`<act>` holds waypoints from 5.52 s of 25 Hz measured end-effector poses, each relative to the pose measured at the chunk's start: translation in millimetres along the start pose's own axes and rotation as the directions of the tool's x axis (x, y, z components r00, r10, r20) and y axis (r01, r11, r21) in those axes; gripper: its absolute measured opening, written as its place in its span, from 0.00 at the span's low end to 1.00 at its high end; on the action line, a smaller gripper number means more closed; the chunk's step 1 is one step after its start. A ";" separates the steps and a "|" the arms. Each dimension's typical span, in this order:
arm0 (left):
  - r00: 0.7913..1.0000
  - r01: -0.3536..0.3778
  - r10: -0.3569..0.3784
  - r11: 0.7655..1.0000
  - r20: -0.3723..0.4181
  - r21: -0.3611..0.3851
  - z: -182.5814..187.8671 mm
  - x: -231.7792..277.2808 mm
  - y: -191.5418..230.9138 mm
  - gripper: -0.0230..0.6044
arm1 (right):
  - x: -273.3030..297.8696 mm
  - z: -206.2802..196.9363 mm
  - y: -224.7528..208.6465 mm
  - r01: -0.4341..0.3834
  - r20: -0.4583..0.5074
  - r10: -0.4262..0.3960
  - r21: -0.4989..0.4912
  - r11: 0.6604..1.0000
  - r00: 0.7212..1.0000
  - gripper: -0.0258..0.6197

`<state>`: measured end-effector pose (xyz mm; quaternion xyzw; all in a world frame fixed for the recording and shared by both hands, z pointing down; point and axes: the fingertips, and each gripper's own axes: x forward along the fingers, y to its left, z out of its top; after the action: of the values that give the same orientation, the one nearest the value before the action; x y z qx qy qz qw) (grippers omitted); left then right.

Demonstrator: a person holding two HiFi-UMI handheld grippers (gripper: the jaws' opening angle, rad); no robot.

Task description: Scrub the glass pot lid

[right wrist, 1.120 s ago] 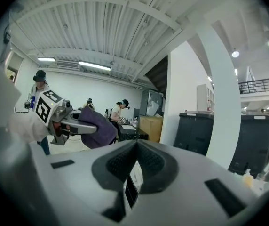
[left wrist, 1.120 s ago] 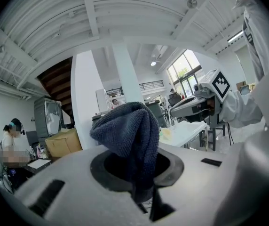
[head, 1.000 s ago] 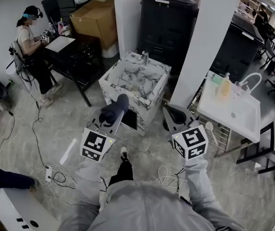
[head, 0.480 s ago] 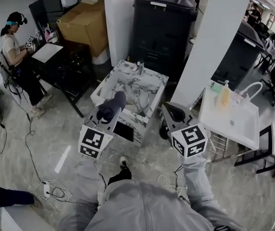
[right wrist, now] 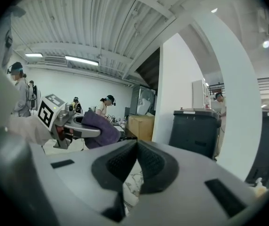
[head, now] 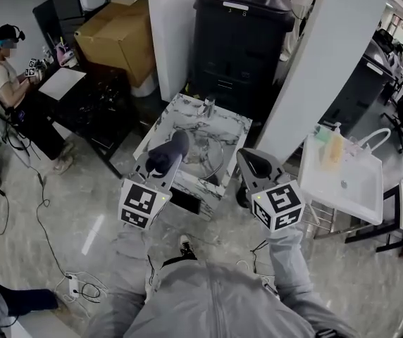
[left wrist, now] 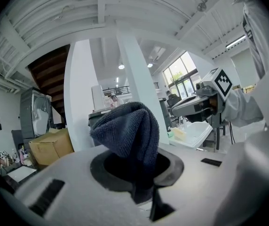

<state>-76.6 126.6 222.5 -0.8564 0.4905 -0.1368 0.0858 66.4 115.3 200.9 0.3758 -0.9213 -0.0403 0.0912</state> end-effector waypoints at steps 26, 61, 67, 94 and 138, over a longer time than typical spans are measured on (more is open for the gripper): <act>0.987 0.143 -0.145 0.989 -0.061 -0.043 -65.9 106.7 96.0 0.14 | 129.5 -31.9 -36.6 0.006 -0.037 0.000 0.160 0.987 0.999 0.09; 0.931 -0.051 -0.033 0.974 -0.363 -0.222 -173.6 218.3 90.8 0.14 | 188.8 -135.2 -146.1 -0.181 -0.145 0.231 0.291 0.939 0.962 0.09; 0.903 -0.046 -0.050 0.976 -0.426 -0.213 -222.8 228.4 113.0 0.14 | 205.1 -142.1 -131.6 -0.141 -0.166 0.202 0.319 0.937 0.965 0.09; 0.773 -0.019 -0.117 0.978 -0.624 -0.207 -407.7 316.0 135.5 0.14 | 242.6 -216.4 -151.0 0.078 -0.281 0.056 0.444 0.892 0.958 0.09; 0.766 -0.015 -0.192 0.949 -0.613 -0.315 -446.2 383.0 48.0 0.14 | 209.2 -256.9 -158.0 0.133 -0.331 0.058 0.526 0.840 0.942 0.09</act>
<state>-73.4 -234.1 689.4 -0.7843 0.4638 -0.3461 -0.2237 78.9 -145.4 459.0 0.4055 -0.8584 0.2835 0.1353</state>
